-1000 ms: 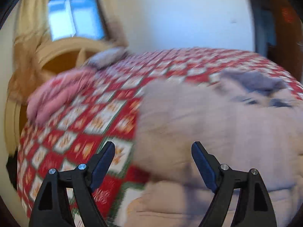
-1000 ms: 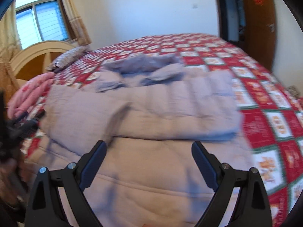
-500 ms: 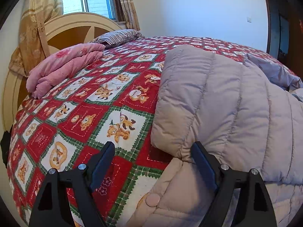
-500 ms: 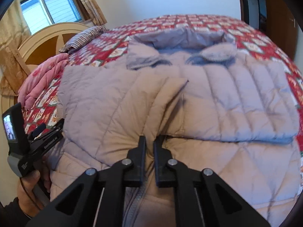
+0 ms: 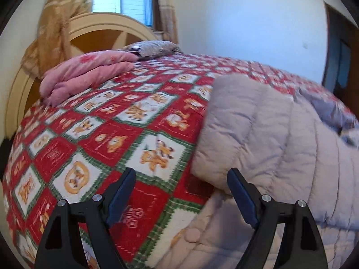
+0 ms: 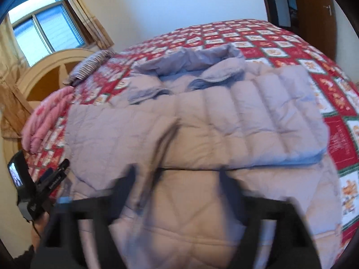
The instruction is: Fold large clothes
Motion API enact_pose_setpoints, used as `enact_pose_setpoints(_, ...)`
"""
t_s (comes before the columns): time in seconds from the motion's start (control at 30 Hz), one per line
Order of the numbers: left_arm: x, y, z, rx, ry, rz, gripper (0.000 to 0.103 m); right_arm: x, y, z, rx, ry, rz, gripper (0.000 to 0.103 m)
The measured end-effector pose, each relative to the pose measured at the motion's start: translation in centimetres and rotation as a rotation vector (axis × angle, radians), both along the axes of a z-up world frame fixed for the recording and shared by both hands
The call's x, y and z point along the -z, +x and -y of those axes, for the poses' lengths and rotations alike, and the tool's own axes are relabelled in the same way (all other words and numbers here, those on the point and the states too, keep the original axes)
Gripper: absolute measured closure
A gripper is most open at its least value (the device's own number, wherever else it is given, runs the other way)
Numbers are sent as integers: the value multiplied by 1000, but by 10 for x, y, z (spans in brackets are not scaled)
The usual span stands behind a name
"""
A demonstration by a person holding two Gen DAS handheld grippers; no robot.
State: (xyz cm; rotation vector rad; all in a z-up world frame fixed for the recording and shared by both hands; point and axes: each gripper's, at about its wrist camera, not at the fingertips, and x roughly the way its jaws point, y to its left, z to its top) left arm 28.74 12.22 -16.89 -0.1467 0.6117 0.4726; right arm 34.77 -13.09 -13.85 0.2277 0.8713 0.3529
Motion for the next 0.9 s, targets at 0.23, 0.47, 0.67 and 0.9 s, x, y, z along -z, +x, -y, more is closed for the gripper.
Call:
enact_pose_setpoints(0.23,10,6,-12,-13,-77,-47,19,23,11,-41,-103,18,-102,81)
enact_pose_setpoints(0.47,16,8,-15,-2,-99,-67,19,8,-5,-36,-110,-82,-31,95)
enact_pose_setpoints(0.67,17,8,-13,2,-91,-74,19,-7,-8,10,-30,-167,19,95)
enact_pose_setpoints(0.9,18,11,-14,10,-98,-102,19,-5,-10,48,46,-216,27,95)
